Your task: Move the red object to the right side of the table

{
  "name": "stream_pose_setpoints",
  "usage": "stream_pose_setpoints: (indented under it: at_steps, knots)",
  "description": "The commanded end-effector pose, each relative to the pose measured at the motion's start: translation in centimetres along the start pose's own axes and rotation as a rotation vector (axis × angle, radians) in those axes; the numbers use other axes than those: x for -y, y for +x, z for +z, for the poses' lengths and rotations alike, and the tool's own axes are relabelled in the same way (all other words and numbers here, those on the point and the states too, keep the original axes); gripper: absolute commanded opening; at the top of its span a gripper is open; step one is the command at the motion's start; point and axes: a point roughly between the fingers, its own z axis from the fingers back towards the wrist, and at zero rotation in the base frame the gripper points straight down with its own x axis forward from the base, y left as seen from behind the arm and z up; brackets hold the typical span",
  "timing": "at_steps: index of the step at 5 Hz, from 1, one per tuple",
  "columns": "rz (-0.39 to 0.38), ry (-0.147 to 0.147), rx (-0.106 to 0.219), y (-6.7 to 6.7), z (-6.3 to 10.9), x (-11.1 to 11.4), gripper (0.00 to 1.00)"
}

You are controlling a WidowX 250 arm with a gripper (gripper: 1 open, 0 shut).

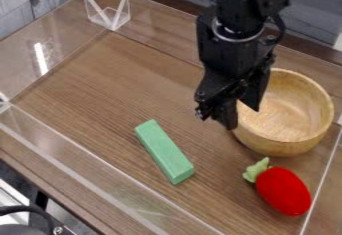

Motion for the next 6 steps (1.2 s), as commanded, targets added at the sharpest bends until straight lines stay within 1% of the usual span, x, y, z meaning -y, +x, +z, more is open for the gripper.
stream_pose_setpoints:
  at_steps: [1, 2, 3, 4, 6]
  knots:
    - [0.007, -0.032, 0.012, -0.4, -0.2, 0.2, 0.0]
    - [0.016, -0.038, 0.024, -0.4, -0.9, 0.4, 1.0]
    - [0.018, -0.045, 0.037, -1.0, -2.0, 0.7, 1.0]
    - [-0.025, -0.058, 0.045, -1.4, -2.7, 1.2, 1.0]
    - [-0.06, -0.078, 0.072, -0.4, -2.3, 0.4, 1.0]
